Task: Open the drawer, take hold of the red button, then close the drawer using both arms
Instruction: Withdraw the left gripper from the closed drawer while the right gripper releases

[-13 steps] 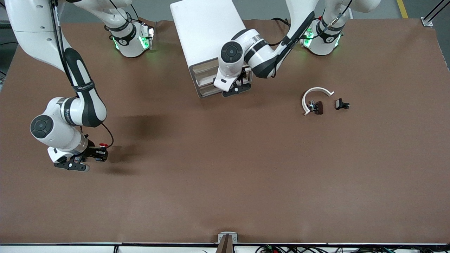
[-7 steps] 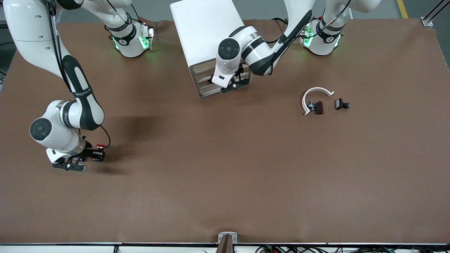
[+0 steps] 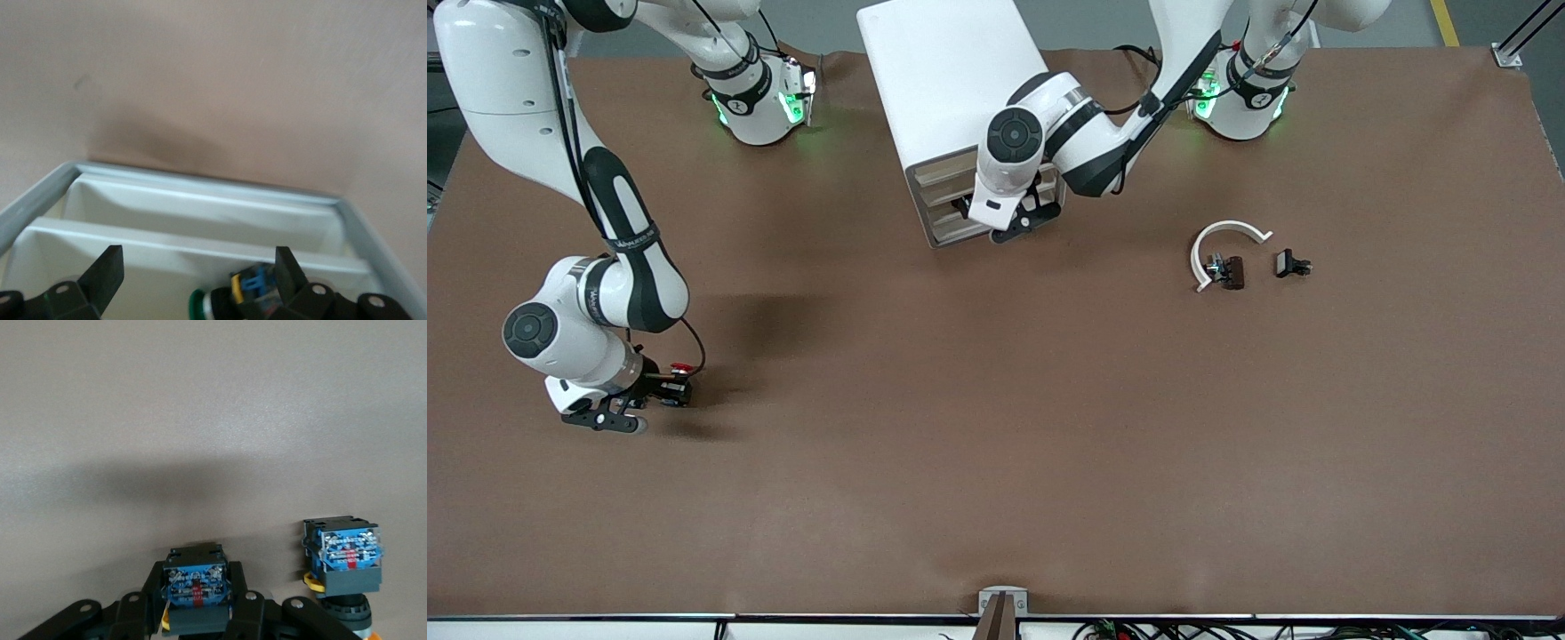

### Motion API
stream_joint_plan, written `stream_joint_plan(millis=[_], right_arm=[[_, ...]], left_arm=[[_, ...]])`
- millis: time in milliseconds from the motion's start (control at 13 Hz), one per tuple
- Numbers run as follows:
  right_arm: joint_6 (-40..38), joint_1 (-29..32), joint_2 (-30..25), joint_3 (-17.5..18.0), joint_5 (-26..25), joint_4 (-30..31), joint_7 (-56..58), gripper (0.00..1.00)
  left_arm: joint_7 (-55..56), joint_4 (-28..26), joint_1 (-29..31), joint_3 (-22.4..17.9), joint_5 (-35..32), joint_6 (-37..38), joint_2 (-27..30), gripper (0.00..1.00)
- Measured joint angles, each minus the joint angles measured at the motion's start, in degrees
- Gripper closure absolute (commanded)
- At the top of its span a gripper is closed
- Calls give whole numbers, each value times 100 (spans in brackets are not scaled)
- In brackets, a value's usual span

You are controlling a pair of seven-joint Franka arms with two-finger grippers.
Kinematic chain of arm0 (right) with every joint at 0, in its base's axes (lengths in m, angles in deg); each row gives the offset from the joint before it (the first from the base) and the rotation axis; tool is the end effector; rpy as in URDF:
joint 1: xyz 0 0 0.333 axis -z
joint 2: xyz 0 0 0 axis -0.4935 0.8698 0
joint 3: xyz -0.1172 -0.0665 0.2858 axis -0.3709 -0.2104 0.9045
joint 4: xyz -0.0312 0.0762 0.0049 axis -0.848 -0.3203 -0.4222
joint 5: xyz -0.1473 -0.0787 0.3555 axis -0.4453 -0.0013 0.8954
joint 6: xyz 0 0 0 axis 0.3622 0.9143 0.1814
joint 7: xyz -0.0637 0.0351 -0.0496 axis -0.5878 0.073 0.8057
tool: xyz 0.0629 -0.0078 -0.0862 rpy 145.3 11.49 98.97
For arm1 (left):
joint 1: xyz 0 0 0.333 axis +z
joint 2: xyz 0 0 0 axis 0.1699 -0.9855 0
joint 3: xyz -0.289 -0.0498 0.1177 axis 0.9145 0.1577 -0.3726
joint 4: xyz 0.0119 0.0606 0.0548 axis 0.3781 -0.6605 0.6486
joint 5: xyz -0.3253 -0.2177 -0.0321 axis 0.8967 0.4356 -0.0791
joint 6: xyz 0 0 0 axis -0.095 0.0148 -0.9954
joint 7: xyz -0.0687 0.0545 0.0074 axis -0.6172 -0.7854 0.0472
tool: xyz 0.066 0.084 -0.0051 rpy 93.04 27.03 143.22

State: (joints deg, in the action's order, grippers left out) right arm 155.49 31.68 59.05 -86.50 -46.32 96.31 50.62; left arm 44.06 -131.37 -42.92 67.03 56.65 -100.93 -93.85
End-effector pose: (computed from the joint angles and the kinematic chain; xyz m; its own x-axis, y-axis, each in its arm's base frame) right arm 0.6299 -0.0715 0.1906 0.9880 -0.1493 0.0390 -0.1506 -0.9881 0.0313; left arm 0.3560 -0.5112 0.2803 0.8320 0.4564 -0.3154 0.4695 -0.8821 -0.0379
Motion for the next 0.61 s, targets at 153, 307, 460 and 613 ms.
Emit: stream_joint_plan(millis=[153,307,460,613], right_arm=[[0,2,2,9,0,0,0,100],[3,4,12,16,5,0,0,100],[51,10,39,16,52,-3,0,100],[94,14,83,16,91,-14,0,100]], left_arm=[[-28,164,394,-10,-5,0,3,0],[-97,332,891,-18,-148,4,10,0],[-136,540,1389,-18,-561,59,20,0],[-148,740,1819,-16,-1038,95,50,0]])
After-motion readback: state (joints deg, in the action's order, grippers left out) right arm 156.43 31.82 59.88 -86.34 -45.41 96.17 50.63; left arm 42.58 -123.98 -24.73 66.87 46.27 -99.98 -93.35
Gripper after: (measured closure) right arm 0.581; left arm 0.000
